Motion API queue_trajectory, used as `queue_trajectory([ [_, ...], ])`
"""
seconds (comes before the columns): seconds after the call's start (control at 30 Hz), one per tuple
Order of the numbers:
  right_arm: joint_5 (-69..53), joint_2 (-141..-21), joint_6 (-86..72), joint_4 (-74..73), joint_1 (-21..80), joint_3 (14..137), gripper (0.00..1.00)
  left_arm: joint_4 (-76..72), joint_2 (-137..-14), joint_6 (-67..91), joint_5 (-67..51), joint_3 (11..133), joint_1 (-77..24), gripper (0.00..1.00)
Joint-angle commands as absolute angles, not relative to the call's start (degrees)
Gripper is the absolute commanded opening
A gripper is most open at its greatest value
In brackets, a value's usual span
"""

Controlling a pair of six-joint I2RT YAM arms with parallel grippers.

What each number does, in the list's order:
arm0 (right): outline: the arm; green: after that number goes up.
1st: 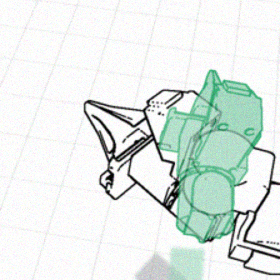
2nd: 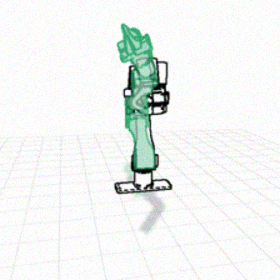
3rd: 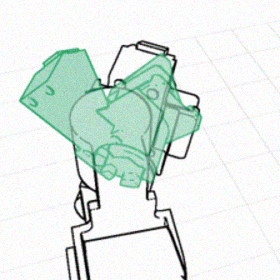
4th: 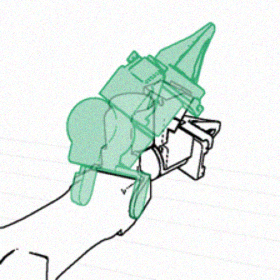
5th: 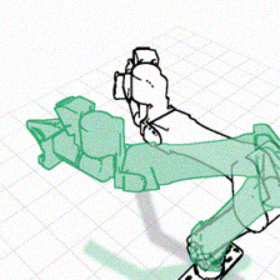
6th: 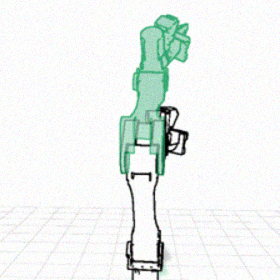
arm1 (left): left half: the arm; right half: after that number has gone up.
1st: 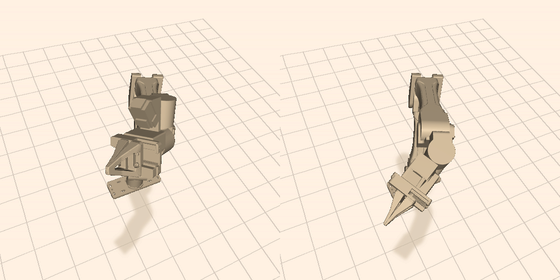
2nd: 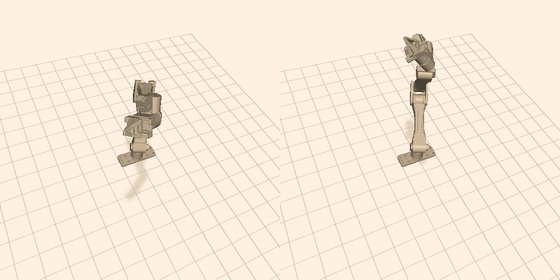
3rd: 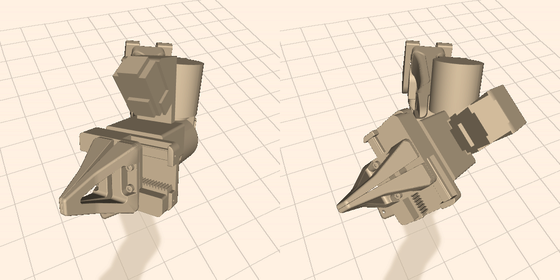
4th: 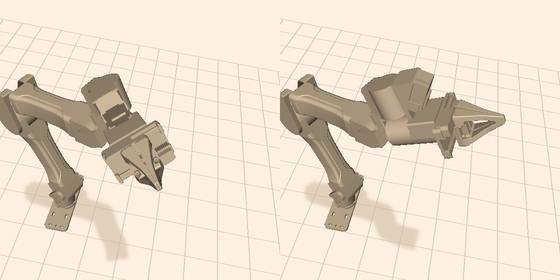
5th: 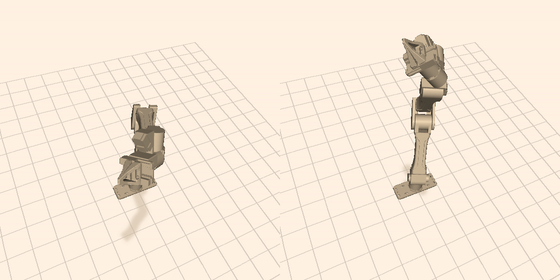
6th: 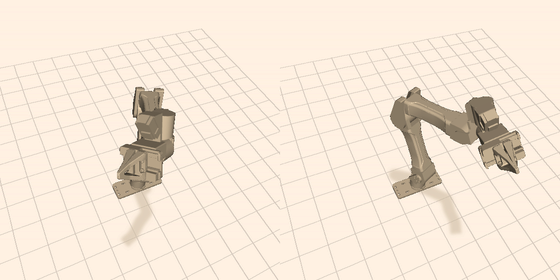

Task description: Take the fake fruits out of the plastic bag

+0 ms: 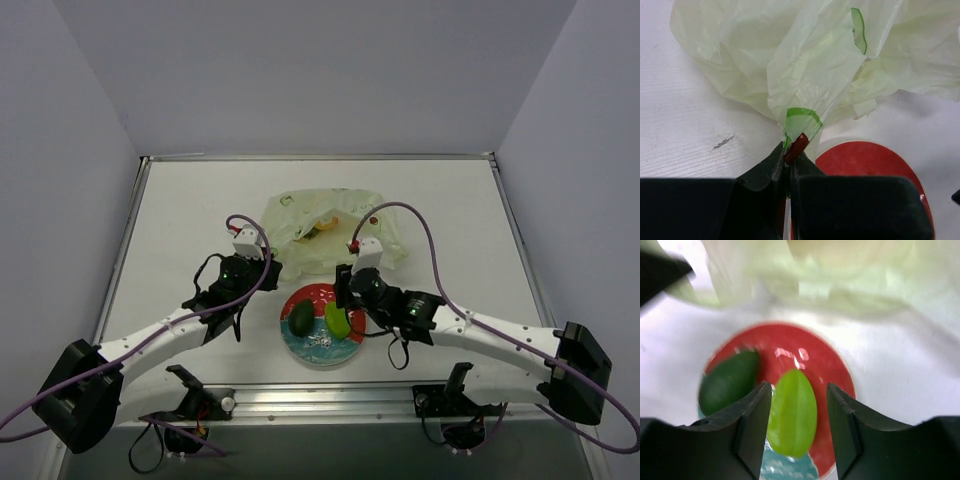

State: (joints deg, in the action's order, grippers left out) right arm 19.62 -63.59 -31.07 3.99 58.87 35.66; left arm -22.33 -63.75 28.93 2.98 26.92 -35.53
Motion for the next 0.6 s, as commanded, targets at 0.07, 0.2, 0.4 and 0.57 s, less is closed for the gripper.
queue_trajectory([
  [0.07,28.5,-76.1,-23.0,12.7,55.1,46.8,0.38,-23.5,-63.1,29.3,2.6,29.4,-35.1,0.02],
  [0.2,24.5,-89.7,-21.7,21.6,47.0,51.6,0.40,-24.1,-62.2,30.7,0.8,29.2,-35.1,0.02],
  [0.4,24.9,-103.2,-18.3,29.4,42.9,59.7,0.73,-24.6,-61.6,31.8,0.0,29.2,-35.1,0.02],
  [0.57,20.3,-107.5,-17.2,34.5,39.6,62.7,0.96,-23.8,-60.7,31.9,0.0,29.4,-35.1,0.02],
])
